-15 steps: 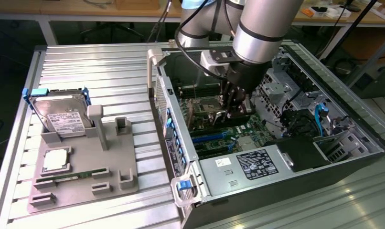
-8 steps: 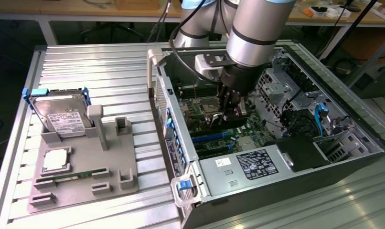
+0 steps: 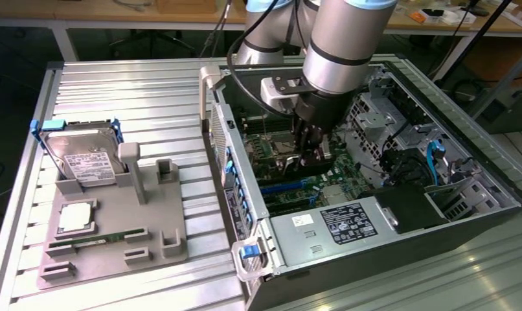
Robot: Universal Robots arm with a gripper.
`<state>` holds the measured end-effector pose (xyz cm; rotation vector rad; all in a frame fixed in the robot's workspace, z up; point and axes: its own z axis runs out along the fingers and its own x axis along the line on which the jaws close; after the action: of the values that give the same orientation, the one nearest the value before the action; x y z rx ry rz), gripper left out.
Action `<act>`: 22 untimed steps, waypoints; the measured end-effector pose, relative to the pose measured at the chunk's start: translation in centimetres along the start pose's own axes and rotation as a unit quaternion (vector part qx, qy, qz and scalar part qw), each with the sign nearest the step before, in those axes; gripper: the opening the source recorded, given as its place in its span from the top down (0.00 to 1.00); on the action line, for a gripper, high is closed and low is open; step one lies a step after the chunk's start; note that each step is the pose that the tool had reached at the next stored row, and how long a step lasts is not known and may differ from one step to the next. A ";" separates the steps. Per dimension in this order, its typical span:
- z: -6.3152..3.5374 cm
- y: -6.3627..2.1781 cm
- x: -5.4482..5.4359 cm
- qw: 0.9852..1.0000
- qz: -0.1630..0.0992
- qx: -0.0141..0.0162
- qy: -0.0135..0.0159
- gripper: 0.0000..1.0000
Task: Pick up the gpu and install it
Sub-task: 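Insert the gpu into the slot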
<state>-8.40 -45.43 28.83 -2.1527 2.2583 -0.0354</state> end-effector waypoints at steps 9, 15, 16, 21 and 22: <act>0.17 0.05 0.0 1.000 0.000 -0.002 0.000 0.73; 0.54 0.70 0.1 1.000 0.000 -0.002 0.000 0.73; 0.53 0.70 0.1 1.000 0.000 -0.003 0.000 0.73; 0.56 0.72 0.1 1.000 0.000 -0.005 0.000 0.73; 0.57 0.59 0.1 1.000 0.000 -0.023 0.001 0.73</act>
<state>-8.98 -45.48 28.24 -2.1754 2.2824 0.0133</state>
